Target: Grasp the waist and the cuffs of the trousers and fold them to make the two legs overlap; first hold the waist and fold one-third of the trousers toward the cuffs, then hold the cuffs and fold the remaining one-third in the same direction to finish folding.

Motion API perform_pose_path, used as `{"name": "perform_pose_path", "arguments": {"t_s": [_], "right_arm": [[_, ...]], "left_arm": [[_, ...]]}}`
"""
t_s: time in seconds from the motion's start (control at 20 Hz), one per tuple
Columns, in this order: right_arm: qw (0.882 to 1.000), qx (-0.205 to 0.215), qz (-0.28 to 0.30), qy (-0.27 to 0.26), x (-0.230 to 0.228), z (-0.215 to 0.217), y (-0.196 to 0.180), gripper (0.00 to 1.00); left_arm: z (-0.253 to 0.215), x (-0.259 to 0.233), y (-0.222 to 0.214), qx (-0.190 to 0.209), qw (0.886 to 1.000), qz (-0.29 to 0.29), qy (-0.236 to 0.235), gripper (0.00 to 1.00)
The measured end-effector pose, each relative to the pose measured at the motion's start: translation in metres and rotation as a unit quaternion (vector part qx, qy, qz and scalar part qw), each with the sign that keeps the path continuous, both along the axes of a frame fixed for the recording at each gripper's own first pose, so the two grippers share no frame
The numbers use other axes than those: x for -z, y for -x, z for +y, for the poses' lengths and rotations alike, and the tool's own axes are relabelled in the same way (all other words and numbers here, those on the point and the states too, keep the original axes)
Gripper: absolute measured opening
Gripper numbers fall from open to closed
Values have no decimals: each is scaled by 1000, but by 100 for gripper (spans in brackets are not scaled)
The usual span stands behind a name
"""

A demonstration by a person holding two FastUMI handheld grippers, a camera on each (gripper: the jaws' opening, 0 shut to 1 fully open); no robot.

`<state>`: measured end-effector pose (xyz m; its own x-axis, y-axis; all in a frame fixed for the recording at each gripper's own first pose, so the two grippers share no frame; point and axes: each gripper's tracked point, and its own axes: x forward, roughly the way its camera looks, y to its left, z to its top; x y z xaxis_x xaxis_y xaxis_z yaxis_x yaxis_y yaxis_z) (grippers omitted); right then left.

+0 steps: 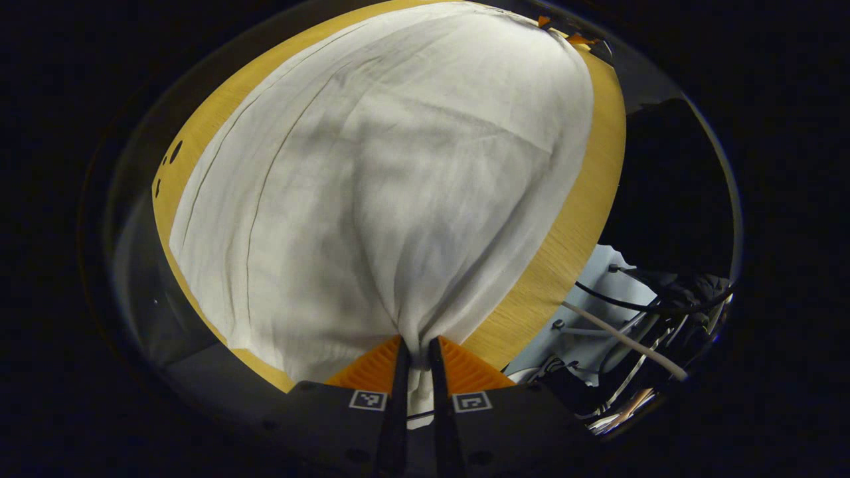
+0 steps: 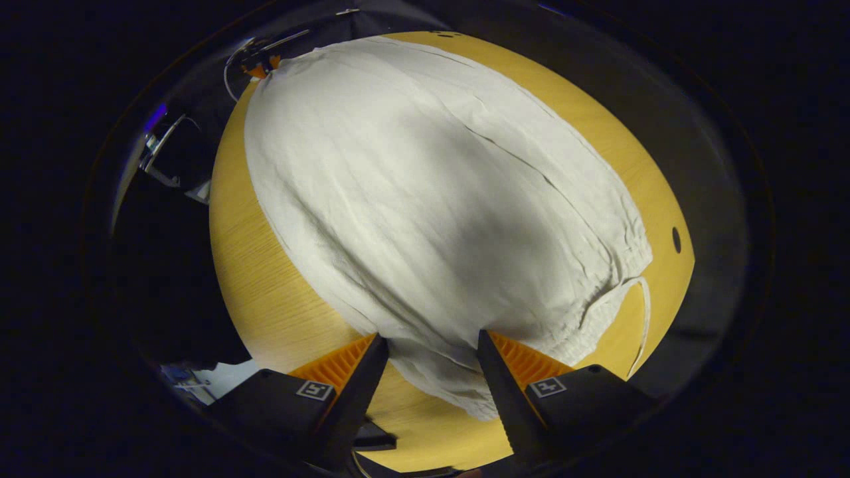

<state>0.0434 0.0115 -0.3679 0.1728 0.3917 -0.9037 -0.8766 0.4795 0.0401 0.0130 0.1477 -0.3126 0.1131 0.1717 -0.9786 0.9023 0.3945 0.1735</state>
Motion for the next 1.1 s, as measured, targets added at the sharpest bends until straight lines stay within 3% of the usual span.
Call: {"name": "perform_pose_path", "arguments": {"t_s": [0.15,0.2,0.3,0.4,0.5,0.7,0.9,1.1], "right_arm": [[999,-32,-7,18,1,3,-3,82],[998,-46,-29,23,-1,2,-11,66],[994,-68,-70,40,-2,2,-16,18],[990,-82,-98,55,-2,1,-13,11],[991,-69,-103,50,-4,1,-11,7],[993,11,-121,5,-23,0,-20,5],[985,86,-147,-40,-59,-1,-31,6],[968,160,-175,-84,-96,-3,-55,6]], "left_arm": [[3,5,3,6,1000,-12,-1,6],[4,4,3,1,1000,-16,-4,5],[6,5,3,2,1000,-27,-5,5],[6,4,1,4,999,-42,-4,5],[1,1,0,-12,997,-72,8,5],[-12,-17,-11,-55,987,-142,53,6],[-17,-34,-32,-114,967,-209,93,6],[-29,-60,-70,-161,941,-268,130,5]]}}
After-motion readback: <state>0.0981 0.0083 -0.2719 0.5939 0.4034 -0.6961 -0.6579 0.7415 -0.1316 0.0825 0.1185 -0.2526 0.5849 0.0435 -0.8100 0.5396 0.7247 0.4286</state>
